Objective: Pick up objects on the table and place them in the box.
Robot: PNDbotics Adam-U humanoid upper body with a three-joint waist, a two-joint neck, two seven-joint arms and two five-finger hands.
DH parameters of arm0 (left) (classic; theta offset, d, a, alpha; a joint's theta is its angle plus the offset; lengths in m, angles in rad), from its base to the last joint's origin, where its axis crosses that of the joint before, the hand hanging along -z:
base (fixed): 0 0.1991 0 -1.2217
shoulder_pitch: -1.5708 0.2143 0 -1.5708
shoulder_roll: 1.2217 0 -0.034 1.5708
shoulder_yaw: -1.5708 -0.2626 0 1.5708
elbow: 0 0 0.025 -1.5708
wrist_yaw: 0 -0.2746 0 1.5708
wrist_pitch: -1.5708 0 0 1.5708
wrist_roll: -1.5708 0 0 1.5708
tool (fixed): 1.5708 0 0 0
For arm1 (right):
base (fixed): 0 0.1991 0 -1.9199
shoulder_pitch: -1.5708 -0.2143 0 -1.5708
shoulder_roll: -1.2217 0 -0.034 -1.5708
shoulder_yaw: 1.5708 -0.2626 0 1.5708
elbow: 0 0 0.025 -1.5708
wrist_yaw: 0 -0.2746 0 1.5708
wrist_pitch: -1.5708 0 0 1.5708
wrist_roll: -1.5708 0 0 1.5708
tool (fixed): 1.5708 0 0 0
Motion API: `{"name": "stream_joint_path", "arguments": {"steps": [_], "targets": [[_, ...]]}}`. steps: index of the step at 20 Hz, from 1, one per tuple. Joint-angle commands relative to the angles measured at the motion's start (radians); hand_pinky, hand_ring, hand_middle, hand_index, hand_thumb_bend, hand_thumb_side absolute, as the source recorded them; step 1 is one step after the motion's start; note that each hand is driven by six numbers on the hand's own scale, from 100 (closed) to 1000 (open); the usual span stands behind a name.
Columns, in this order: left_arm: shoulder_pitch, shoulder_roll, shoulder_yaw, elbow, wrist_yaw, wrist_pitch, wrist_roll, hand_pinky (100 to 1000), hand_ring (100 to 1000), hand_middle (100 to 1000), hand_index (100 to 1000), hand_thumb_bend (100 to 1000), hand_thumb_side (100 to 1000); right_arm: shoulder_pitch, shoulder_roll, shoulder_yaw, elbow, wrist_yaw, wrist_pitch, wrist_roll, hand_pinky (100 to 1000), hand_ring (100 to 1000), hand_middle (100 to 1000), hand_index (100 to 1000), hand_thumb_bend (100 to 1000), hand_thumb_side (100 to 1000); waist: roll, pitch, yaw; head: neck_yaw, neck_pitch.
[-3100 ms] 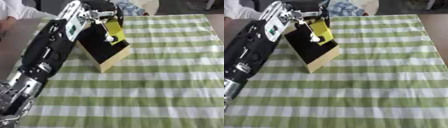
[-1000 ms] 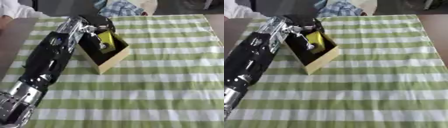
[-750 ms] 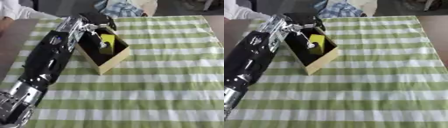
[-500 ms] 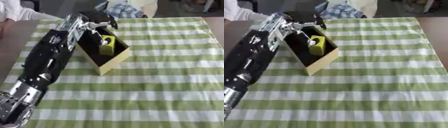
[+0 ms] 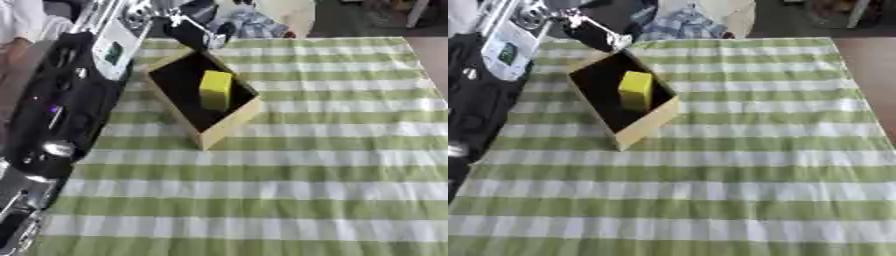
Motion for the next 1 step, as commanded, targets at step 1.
{"name": "stream_joint_path", "arguments": {"steps": [1], "targets": [[0.031,0.091,0.012,-0.212,0.177,0.086,0.092,654,731,677,833,100,301,-0.007,-0.038,-0.011,-0.015,0.010,-0.001,-0.008,633,688,701,795,100,836,-0.006,-0.020,0.004,-0.010,0.004]]}}
